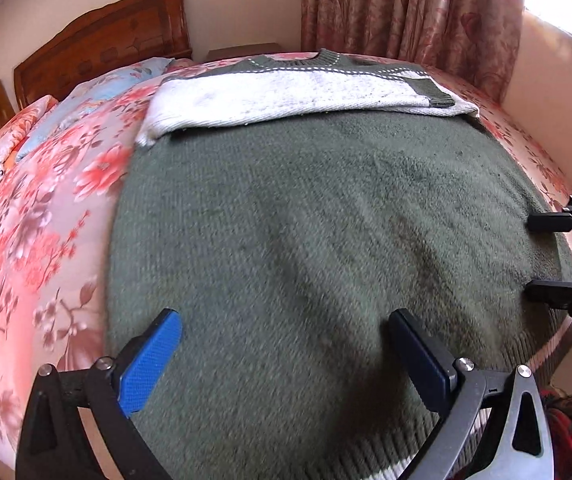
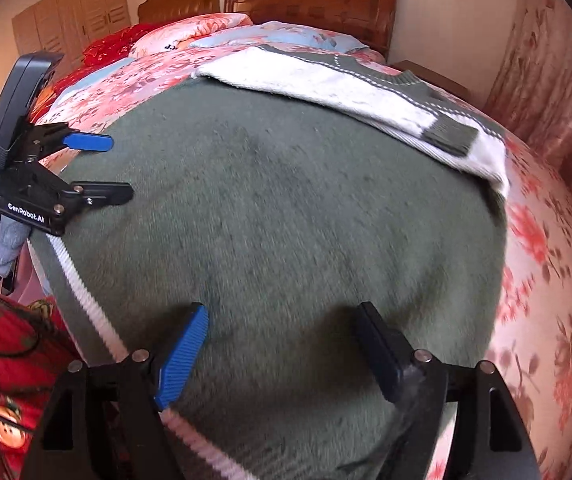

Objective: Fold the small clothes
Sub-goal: 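Grasp the white-striped hem of the green sweater with both grippers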

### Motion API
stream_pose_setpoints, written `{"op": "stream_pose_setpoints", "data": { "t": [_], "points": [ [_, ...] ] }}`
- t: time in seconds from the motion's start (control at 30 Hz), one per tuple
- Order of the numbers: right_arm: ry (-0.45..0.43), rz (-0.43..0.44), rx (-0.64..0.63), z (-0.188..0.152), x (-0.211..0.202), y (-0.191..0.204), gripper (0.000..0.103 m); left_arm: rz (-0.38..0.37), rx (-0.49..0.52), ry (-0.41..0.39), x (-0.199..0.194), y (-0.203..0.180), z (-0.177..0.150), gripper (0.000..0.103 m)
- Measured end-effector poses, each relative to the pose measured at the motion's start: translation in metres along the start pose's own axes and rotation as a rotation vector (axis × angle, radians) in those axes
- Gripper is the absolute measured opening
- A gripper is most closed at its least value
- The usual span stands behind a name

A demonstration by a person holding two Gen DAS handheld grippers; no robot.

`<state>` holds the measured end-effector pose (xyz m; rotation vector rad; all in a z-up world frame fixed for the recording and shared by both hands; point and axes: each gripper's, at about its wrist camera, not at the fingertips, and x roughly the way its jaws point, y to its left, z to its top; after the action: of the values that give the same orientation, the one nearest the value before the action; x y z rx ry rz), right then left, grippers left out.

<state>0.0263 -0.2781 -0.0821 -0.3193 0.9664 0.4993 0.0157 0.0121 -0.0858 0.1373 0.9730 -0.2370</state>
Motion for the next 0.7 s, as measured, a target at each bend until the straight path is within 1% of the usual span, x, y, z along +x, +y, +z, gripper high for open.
{"op": "stream_pose_setpoints", "data": {
  "t": [0.13,0.2,0.27,0.33,0.37,0.4,0.47,0.7],
  "points": [
    [0.033,-0.045,0.031,0.000,-0.005,0.001,0.077,0.013,-0.026,0.025,-0.004,-0.002,-0.001,0.103],
    [0.012,-0.046,0.034,0.005,-0.007,0.008,0.077,-0.016,-0.026,0.014,-0.010,-0.009,-0.003,0.103],
    [-0.015,-0.015,0.037,0.009,-0.005,0.017,0.077,-0.032,0.003,-0.002,-0.013,-0.020,-0.005,0.103],
    [-0.014,-0.027,0.004,0.012,0.002,0.028,0.077,0.001,0.066,0.018,-0.009,-0.033,-0.008,0.103],
    [0.005,-0.030,-0.016,0.010,0.007,0.032,0.077,0.005,0.075,0.004,-0.010,-0.034,-0.010,0.103],
    [-0.013,-0.033,-0.021,0.009,0.006,0.034,0.077,0.002,0.073,0.004,-0.011,-0.034,-0.011,0.103],
    [-0.010,-0.005,-0.013,0.005,0.004,0.026,0.077,-0.026,0.040,0.020,-0.010,-0.026,-0.013,0.103],
    [0.000,-0.006,0.010,-0.021,-0.012,0.003,0.077,-0.025,0.043,0.011,-0.021,-0.012,-0.029,0.103]
  ]
}}
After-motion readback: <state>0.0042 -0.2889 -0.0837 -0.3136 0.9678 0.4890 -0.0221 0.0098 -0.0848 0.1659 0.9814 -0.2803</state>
